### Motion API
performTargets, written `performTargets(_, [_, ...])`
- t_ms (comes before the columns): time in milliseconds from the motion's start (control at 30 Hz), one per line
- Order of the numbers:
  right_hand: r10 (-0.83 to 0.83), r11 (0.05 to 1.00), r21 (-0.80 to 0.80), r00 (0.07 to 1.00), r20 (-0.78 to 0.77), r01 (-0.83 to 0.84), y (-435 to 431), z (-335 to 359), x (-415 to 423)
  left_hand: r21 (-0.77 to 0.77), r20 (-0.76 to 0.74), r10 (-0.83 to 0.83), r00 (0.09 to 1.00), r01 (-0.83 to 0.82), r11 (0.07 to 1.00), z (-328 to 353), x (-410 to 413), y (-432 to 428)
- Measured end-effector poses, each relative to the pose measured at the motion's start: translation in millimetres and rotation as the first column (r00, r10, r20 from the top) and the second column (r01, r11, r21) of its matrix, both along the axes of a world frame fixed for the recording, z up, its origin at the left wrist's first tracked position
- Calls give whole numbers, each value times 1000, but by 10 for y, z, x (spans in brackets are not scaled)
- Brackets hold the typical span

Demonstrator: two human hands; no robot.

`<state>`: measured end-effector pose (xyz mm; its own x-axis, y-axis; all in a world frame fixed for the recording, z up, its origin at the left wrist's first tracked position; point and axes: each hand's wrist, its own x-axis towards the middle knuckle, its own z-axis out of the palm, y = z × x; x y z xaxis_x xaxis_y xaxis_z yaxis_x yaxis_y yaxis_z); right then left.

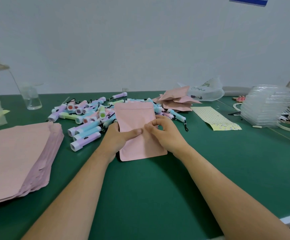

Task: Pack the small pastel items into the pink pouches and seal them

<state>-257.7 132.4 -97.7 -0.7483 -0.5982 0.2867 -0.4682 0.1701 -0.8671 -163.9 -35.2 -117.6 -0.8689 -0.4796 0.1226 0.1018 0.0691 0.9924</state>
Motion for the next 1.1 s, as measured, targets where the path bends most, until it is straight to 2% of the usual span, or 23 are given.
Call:
performTargets(133, [-15, 998, 58, 997, -76, 20, -14, 9, 11, -9, -10, 4, 1000, -4, 1000, -22, -16, -9])
performTargets(467, [-50, 997, 52, 998, -24, 51, 37, 18, -69, 20, -25, 55, 998, -54, 998, -55, -41, -41])
performTargets(600, [-16, 997, 77, 1000, -20, 17, 34, 10, -63, 19, -23, 59, 998, -59, 998, -59, -48, -41])
performTargets(767, [-22, 993, 111, 998, -57, 28, 13, 15, -22, 23, -22, 95, 995, -94, 995, -67, -64, -38])
performTargets(1100, [-45, 996, 74, 993, -110, 53, 7, 1, -29, 21, -26, 54, 998, -53, 998, -27, -28, -14])
